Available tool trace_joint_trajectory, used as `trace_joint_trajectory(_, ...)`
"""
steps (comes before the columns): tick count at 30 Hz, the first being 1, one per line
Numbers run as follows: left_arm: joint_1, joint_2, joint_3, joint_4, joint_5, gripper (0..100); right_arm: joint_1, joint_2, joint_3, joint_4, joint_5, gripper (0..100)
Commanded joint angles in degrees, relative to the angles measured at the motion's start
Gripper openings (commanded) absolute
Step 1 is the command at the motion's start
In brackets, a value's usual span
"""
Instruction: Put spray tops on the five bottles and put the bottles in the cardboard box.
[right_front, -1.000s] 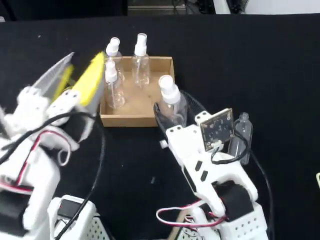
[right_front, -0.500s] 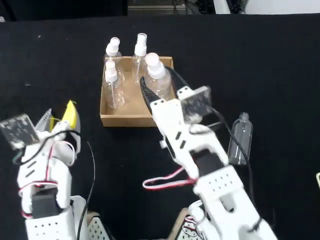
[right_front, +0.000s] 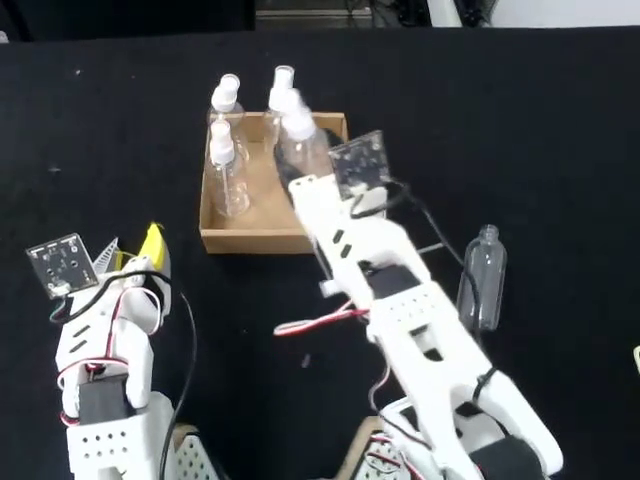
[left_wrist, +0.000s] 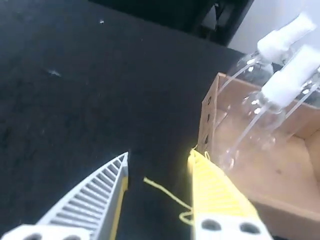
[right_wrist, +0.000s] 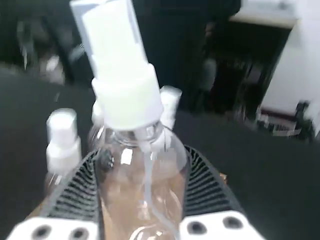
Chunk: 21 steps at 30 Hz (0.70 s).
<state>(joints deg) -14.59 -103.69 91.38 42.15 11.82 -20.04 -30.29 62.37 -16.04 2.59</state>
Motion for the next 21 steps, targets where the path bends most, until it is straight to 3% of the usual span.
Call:
trace_joint_trajectory(1, -0.6, -0.9, -0.5, -1.1, -0.4, 17, 2.1, 3.0, 0.4, -11.3, -1.3, 1.1)
trace_joint_trajectory(6, -0.6, -0.9, -0.7, -1.1, -0.4, 17, 4.5, 12.8, -1.2, -21.3, -11.3, 1.1)
trace_joint_trajectory(17, -0.6, -0.9, -0.4, -1.2, -0.4, 17, 5.8, 31.3, -5.7, -36.7, -11.5, 1.1)
trace_joint_trajectory(21, -0.6, -0.9, -0.4, -1.2, -0.4, 17, 5.8, 37.0, -9.4, -37.2, -11.5, 1.1)
